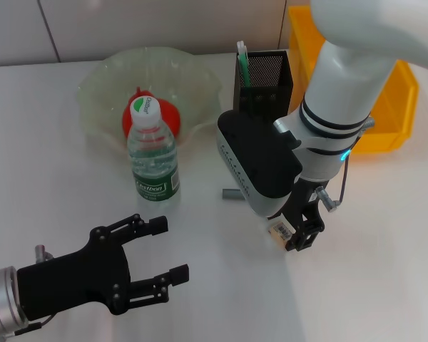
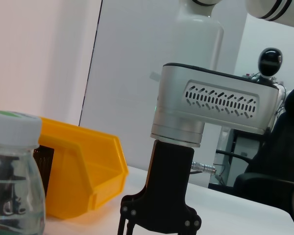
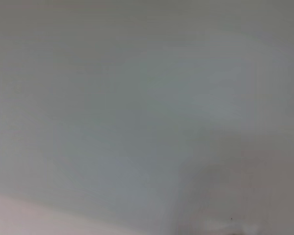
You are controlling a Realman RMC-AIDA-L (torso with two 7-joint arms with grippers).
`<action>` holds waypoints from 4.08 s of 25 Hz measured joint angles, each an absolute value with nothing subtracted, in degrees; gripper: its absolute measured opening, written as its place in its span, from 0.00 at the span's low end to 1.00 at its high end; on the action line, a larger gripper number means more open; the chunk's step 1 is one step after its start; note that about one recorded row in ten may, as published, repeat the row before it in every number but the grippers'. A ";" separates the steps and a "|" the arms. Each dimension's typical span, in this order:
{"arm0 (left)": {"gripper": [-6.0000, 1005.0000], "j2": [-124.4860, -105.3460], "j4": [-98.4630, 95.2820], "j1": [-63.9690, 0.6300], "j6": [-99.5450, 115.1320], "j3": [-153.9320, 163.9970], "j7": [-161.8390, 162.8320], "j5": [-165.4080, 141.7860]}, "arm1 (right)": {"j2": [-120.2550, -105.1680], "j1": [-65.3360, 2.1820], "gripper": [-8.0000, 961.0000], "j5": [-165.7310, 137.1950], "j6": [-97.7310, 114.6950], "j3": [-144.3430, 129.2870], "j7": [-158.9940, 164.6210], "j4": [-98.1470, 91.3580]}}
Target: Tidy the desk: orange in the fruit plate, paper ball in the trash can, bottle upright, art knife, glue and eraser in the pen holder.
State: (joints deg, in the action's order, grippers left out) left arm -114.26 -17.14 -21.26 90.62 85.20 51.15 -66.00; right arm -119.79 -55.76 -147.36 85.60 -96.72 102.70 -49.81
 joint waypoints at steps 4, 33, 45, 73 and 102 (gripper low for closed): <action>0.83 -114.26 -17.14 -21.27 90.72 85.18 51.15 -66.00 | -119.80 -55.74 0.63 -147.36 85.60 -96.77 102.70 -49.82; 0.83 -113.99 -17.14 -21.55 91.35 84.90 51.15 -66.00 | -119.89 -56.17 0.61 -147.30 84.30 -99.15 102.42 -48.88; 0.83 -114.06 -17.14 -21.71 91.35 84.91 51.15 -66.00 | -119.88 -56.43 0.46 -146.82 84.03 -99.87 102.41 -48.28; 0.83 -114.17 -18.47 -21.56 92.46 85.60 51.11 -66.15 | -119.38 -53.16 0.44 -159.57 73.10 -85.85 126.60 -66.63; 0.83 -113.73 -18.47 -21.26 94.10 85.08 51.24 -66.62 | -119.49 -51.60 0.54 -166.49 66.64 -86.07 134.81 -66.64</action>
State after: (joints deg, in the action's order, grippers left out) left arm -113.73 -18.47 -21.26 94.10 85.07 51.24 -66.62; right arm -119.49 -51.60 -166.49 66.64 -86.07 134.81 -66.64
